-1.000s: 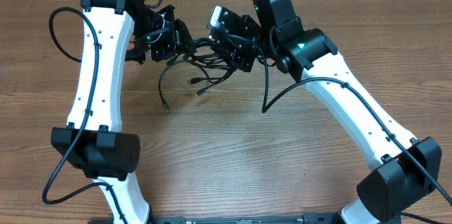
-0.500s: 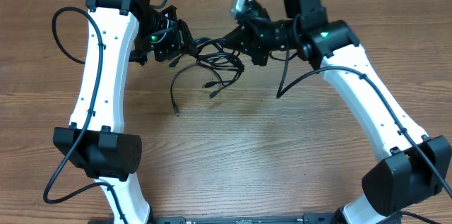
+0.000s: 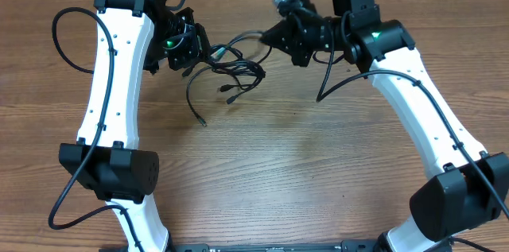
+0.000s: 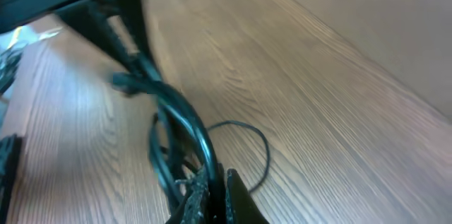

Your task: Untangle cables

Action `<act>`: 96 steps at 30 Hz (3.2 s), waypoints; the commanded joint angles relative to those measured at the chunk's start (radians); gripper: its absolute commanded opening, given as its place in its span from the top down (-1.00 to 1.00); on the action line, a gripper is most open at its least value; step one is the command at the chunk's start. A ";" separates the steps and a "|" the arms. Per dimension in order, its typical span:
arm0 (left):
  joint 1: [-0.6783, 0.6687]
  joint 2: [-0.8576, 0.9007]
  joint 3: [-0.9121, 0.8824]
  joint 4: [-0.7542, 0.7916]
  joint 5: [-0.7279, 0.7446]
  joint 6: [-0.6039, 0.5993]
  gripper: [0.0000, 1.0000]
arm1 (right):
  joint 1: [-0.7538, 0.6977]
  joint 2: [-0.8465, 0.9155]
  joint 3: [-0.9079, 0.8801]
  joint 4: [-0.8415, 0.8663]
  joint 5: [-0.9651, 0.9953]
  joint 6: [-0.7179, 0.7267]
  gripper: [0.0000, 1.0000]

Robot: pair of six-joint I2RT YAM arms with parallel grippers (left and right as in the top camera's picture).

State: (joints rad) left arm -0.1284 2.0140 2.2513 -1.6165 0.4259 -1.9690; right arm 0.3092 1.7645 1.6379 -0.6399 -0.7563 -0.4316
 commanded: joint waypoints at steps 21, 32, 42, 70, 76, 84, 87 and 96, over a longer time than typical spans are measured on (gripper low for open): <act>0.009 -0.023 0.007 -0.007 0.019 -0.008 0.91 | -0.092 -0.028 0.012 -0.090 -0.140 -0.024 -0.29; -0.007 -0.023 0.007 -0.035 0.020 0.011 0.92 | 0.091 -0.028 0.012 -0.097 -0.090 -0.258 -0.09; -0.063 -0.023 0.007 -0.043 0.021 0.035 0.91 | 0.101 -0.028 0.012 -0.047 -0.085 -0.254 0.24; -0.062 -0.023 0.007 -0.028 0.174 0.031 0.91 | 0.103 -0.019 0.011 -0.130 0.015 -0.250 0.92; -0.061 -0.023 0.007 -0.021 0.126 0.008 0.86 | 0.103 -0.019 0.011 -0.138 -0.006 -0.250 0.92; -0.060 -0.023 0.007 -0.019 0.108 -0.015 0.88 | 0.103 -0.020 0.011 -0.157 -0.008 -0.250 0.92; -0.060 -0.023 0.007 -0.020 0.016 -0.059 0.87 | 0.103 -0.022 0.011 -0.179 -0.011 -0.251 0.92; -0.060 -0.023 0.007 -0.016 -0.084 -0.108 0.78 | 0.099 -0.029 0.011 -0.178 -0.023 -0.251 0.92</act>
State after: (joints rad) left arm -0.1944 2.0140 2.2509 -1.6325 0.4038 -2.0445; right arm 0.4080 1.7641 1.6379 -0.8158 -0.7593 -0.6807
